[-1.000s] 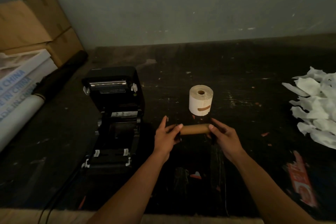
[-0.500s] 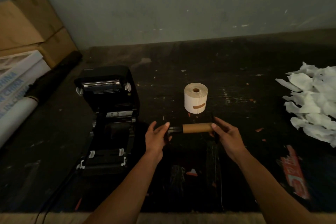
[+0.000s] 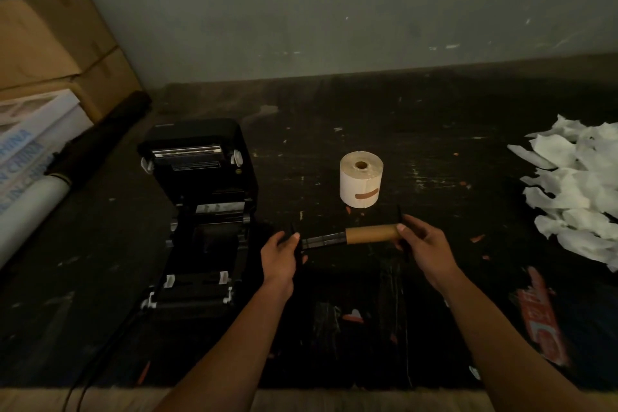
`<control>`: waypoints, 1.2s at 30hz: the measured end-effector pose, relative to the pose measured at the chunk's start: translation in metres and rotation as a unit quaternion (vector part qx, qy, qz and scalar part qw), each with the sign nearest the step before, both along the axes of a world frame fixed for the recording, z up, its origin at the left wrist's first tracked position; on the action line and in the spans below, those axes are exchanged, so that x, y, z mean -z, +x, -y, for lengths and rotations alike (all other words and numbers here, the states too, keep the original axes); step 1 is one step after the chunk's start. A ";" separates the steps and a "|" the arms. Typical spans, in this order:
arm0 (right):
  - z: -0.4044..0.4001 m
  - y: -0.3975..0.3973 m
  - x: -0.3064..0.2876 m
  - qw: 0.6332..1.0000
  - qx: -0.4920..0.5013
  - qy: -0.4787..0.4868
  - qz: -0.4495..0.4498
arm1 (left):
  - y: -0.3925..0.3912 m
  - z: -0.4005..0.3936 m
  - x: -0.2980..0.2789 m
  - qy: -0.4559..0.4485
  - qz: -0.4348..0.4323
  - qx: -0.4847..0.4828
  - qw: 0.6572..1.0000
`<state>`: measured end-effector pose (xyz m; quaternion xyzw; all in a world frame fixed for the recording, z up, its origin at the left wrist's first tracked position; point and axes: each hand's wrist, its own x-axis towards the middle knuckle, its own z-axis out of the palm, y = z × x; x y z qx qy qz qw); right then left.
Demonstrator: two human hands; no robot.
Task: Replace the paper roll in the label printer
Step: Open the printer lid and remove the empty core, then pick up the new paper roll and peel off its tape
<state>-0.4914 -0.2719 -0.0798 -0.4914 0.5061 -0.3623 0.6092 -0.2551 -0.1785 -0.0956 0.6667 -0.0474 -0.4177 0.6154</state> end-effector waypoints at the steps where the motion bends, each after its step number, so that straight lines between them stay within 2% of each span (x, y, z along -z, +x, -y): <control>1: 0.001 -0.002 0.001 1.000 0.008 0.004 -0.005 | 0.002 -0.001 0.001 0.003 0.010 -0.002 1.000; 6: 0.002 -0.012 0.011 0.998 0.038 0.041 -0.035 | 0.013 -0.008 0.009 0.016 0.058 -0.029 0.998; 13: -0.009 -0.001 0.022 0.981 -0.083 0.039 -0.173 | 0.012 -0.005 0.010 0.010 0.064 -0.038 0.997; 17: -0.014 0.003 0.028 0.951 -0.127 -0.031 -0.281 | 0.008 -0.005 0.009 0.001 0.049 -0.031 0.998; 27: -0.027 0.010 0.038 0.914 -0.049 -0.110 -0.387 | -0.004 -0.006 0.004 -0.022 0.016 -0.022 0.999; 32: -0.027 0.014 0.033 0.908 -0.005 -0.145 -0.392 | -0.011 -0.005 0.000 -0.027 -0.005 -0.015 1.000; 34: -0.025 0.020 0.021 0.933 0.014 -0.149 -0.328 | -0.013 -0.004 0.001 -0.036 -0.012 -0.008 0.999; 36: -0.022 0.030 0.009 0.958 -0.016 -0.137 -0.253 | -0.015 -0.003 0.000 -0.042 -0.024 -0.004 0.999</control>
